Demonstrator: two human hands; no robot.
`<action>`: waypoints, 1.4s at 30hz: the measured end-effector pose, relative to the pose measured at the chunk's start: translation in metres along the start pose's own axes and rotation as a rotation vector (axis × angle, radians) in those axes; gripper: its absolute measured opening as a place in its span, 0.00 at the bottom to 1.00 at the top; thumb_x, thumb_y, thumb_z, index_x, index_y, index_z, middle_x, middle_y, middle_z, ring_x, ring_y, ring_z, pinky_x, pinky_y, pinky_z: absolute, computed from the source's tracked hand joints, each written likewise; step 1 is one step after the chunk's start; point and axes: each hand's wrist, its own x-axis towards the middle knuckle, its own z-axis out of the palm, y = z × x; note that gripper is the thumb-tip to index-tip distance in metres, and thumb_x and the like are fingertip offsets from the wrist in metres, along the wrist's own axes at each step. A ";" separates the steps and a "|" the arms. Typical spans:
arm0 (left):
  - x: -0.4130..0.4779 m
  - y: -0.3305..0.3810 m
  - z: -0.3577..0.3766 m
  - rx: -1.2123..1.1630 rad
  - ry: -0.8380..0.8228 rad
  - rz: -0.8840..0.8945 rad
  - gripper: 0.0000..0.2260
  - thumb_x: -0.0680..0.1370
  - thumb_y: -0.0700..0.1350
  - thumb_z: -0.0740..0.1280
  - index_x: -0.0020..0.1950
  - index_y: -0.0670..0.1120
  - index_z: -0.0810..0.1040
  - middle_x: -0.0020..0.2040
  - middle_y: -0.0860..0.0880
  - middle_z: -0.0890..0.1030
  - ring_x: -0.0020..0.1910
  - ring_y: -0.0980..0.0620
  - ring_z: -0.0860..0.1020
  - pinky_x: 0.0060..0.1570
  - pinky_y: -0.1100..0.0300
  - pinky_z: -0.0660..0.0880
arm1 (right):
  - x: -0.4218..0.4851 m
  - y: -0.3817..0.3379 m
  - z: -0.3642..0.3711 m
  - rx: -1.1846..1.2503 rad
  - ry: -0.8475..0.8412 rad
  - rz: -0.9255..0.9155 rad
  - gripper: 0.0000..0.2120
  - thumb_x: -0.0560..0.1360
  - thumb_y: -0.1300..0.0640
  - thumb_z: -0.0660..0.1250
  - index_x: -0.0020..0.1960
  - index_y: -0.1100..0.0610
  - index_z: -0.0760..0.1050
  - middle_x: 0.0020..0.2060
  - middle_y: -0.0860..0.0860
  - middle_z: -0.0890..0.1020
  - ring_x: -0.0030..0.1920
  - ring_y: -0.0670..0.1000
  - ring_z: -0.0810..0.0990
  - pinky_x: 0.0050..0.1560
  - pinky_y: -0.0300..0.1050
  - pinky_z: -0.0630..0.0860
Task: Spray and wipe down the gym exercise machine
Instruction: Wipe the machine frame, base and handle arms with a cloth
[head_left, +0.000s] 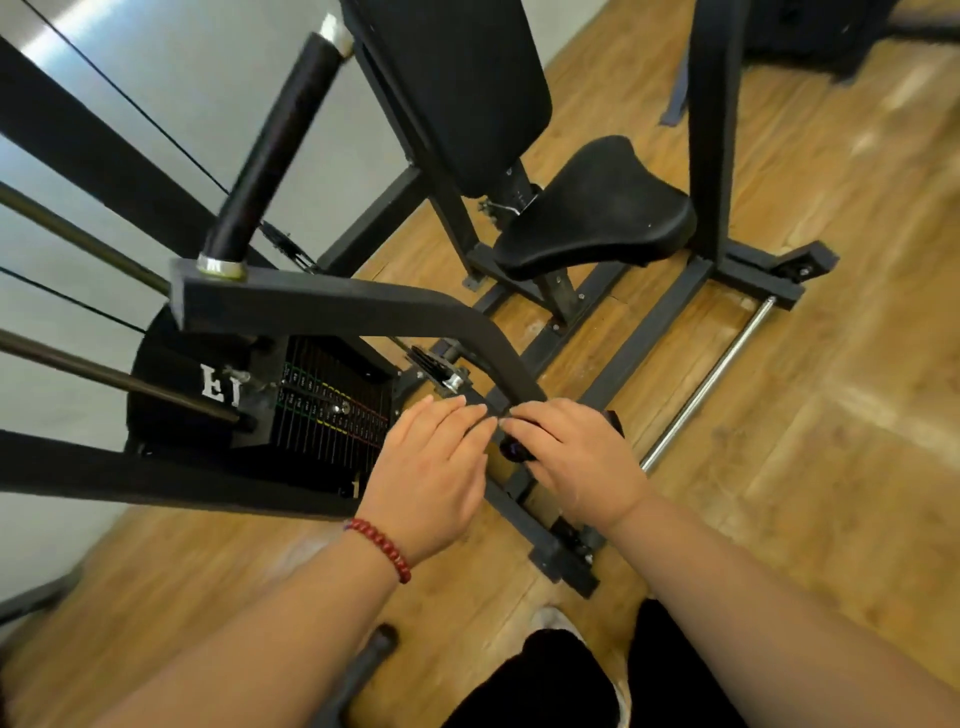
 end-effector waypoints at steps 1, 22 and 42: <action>-0.004 -0.003 -0.014 0.002 0.036 -0.006 0.18 0.77 0.48 0.58 0.60 0.43 0.81 0.59 0.46 0.81 0.61 0.46 0.76 0.66 0.46 0.68 | 0.007 -0.010 -0.011 -0.007 0.012 -0.017 0.26 0.63 0.60 0.78 0.59 0.59 0.77 0.55 0.54 0.81 0.50 0.56 0.81 0.48 0.52 0.80; -0.048 -0.078 -0.118 0.097 0.334 -0.430 0.17 0.78 0.48 0.59 0.60 0.44 0.81 0.58 0.45 0.81 0.62 0.45 0.76 0.68 0.48 0.65 | 0.154 -0.095 -0.081 0.419 0.033 0.048 0.18 0.76 0.63 0.69 0.64 0.53 0.75 0.56 0.45 0.78 0.59 0.38 0.73 0.61 0.24 0.64; -0.005 -0.141 -0.120 0.012 0.323 -0.940 0.19 0.79 0.50 0.56 0.63 0.45 0.78 0.61 0.48 0.79 0.64 0.47 0.74 0.67 0.47 0.68 | 0.299 -0.082 -0.062 0.573 -0.103 -0.030 0.19 0.78 0.52 0.67 0.68 0.51 0.71 0.57 0.45 0.79 0.58 0.41 0.75 0.58 0.31 0.70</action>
